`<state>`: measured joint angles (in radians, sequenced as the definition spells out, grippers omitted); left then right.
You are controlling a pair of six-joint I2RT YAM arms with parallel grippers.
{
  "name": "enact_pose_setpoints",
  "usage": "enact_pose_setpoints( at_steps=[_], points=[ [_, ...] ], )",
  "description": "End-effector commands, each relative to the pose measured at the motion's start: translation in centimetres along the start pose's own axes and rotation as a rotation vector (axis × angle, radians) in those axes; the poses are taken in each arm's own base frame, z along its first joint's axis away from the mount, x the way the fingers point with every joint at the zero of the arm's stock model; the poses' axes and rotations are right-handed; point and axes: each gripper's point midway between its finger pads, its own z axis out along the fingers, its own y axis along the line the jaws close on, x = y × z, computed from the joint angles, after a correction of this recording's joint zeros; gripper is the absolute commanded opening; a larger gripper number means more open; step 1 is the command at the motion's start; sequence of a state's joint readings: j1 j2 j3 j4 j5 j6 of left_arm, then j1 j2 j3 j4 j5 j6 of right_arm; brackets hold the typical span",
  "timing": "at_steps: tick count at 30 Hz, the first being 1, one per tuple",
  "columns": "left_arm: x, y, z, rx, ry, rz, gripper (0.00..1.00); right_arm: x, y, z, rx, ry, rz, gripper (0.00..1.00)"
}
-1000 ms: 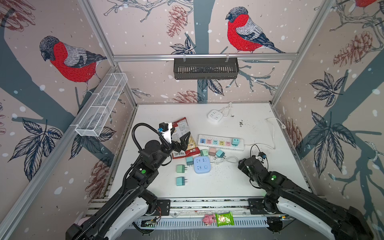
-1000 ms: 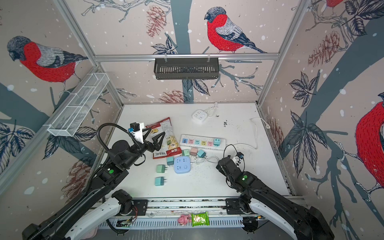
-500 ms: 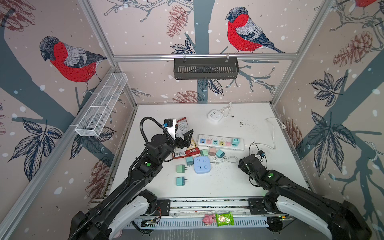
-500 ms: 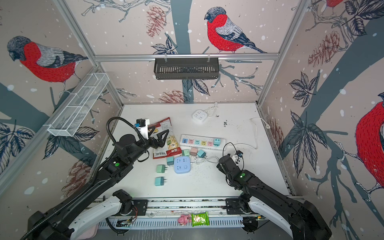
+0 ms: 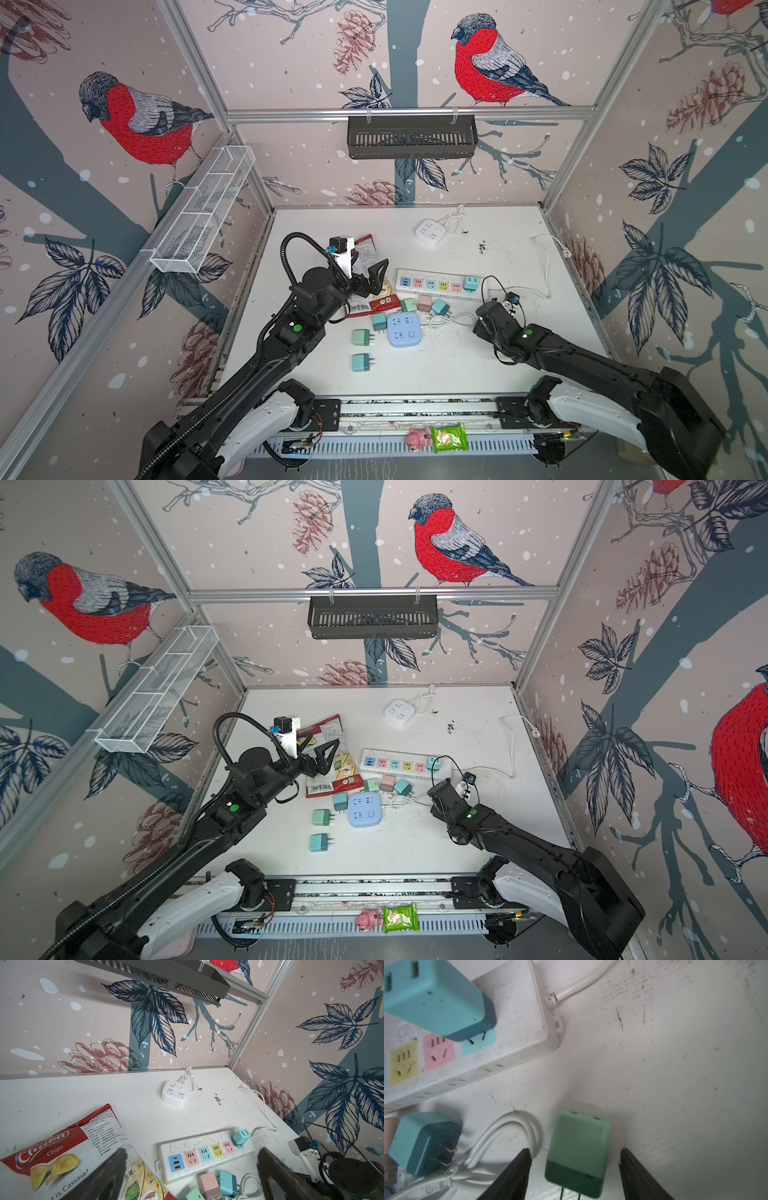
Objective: Insert the plug
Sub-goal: 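Lower the open right gripper around the green charger, then close the right gripper on the green charger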
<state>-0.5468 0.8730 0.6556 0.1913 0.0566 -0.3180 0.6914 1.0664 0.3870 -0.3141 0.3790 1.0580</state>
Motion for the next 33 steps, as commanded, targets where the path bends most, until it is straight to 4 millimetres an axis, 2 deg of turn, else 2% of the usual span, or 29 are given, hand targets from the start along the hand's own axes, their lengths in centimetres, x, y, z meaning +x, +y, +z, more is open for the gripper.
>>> enact_pose_setpoints(
  at_steps=[1, 6, 17, 21, 28, 33],
  points=[
    [-0.8, -0.4, 0.0, 0.011, -0.019, -0.018, 0.97, 0.1, 0.1, 0.0, 0.019, 0.006, -0.082, 0.66],
    [-0.8, -0.3, -0.1, 0.006, -0.019, -0.022, 0.97, 0.6, 0.2, 0.3, 0.025, 0.023, -0.126, 0.61],
    [-0.9, -0.4, -0.3, 0.012, -0.019, -0.026, 0.97, 0.5, -0.3, 0.9, 0.079, 0.025, -0.149, 0.6],
    [-0.9, -0.4, -0.2, 0.012, -0.018, -0.024, 0.97, 0.6, -0.3, 1.0, 0.087, 0.027, -0.156, 0.53],
    [-0.9, -0.6, -0.1, 0.017, -0.013, -0.024, 0.97, 0.5, -0.3, 1.0, 0.086, 0.02, -0.155, 0.47],
    [-0.9, -0.7, -0.1, 0.022, -0.014, -0.027, 0.97, 0.2, 0.1, 0.7, 0.067, 0.015, -0.156, 0.38]
  ],
)
